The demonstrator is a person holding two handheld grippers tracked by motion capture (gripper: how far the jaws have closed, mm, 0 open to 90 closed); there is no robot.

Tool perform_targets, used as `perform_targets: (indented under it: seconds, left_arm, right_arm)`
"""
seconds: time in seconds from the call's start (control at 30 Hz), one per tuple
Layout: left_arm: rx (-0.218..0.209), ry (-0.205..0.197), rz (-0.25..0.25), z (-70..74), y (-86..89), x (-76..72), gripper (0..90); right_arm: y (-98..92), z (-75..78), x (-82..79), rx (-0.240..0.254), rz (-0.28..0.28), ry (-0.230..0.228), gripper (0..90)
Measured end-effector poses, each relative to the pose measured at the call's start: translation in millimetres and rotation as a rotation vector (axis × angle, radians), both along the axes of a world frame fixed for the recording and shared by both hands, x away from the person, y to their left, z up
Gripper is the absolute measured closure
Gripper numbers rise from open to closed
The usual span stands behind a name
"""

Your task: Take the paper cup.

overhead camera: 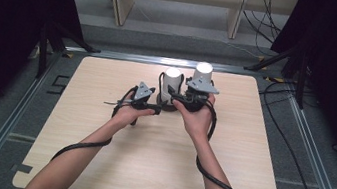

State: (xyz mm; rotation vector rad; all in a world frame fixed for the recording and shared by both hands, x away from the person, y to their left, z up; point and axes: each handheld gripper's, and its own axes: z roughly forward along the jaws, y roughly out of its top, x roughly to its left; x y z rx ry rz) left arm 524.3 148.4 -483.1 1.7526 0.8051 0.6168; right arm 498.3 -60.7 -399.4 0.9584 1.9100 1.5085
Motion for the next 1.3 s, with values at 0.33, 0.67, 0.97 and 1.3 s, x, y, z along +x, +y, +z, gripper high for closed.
perform_targets:
  seconds: [0.33, 0.67, 0.97, 1.3]
  left_arm:
    - [0.019, 0.027, -0.001, -8.0, -3.0, 16.9, 23.2]
    - [0.045, 0.03, -0.022, -9.1, -12.3, 21.2, 20.5]
    - [0.018, 0.041, -0.019, -9.5, -15.5, 27.8, 21.9]
    - [0.034, 0.037, -0.031, -8.9, -17.3, 28.1, 24.9]
  right_arm:
    - [13.9, 1.8, 30.4, -0.061, -0.052, -0.024, 27.2]
    - [21.3, -4.1, 42.8, -0.086, -0.083, -0.013, 28.4]
    - [30.3, -4.8, 48.6, -0.047, -0.091, 0.031, 29.3]
    - [39.0, -7.4, 56.4, -0.052, -0.113, 0.065, 31.4]
